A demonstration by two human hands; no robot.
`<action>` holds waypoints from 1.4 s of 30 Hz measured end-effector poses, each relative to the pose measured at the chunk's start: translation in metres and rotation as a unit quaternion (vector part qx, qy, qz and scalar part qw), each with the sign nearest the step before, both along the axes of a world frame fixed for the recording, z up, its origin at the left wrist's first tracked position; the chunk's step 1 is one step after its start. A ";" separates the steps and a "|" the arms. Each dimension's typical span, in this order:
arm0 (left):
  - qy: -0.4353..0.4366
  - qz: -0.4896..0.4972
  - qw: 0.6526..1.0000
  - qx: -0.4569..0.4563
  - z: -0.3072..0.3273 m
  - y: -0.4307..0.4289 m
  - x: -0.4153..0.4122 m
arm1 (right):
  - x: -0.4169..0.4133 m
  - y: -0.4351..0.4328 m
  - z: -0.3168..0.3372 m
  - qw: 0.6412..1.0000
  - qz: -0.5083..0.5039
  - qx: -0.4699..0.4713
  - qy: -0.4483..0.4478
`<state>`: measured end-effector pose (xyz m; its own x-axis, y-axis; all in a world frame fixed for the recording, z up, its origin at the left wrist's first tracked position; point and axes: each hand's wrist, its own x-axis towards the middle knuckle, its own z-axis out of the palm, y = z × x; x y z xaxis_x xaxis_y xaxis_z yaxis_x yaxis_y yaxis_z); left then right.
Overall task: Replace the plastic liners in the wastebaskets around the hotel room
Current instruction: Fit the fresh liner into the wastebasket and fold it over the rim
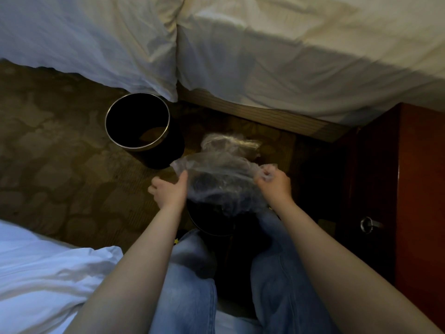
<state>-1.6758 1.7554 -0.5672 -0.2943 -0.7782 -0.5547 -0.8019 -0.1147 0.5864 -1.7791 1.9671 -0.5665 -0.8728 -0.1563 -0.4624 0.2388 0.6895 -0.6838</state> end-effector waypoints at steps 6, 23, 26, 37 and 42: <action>0.043 0.001 0.932 0.360 0.019 0.041 -0.029 | 0.024 -0.016 0.003 0.991 0.122 -0.016 0.056; 0.069 -0.287 0.952 0.081 -0.002 0.044 -0.052 | 0.006 0.010 0.020 0.920 0.059 -0.219 -0.321; 0.074 -0.323 0.943 0.042 0.000 0.045 -0.053 | 0.010 -0.003 0.016 0.953 0.069 -0.164 -0.244; -0.110 -0.441 0.863 -0.220 0.009 -0.002 -0.014 | -0.005 0.016 -0.019 0.966 -0.215 0.091 -0.109; -0.108 -0.410 0.829 -0.364 0.019 0.012 -0.006 | 0.001 0.013 -0.010 0.982 -0.082 0.142 -0.095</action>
<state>-1.6818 1.7669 -0.5477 -0.8451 -0.5174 -0.1346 -0.5306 0.8425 0.0929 -1.7782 1.9801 -0.5766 -0.7692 0.1388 -0.6237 0.4678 0.7872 -0.4017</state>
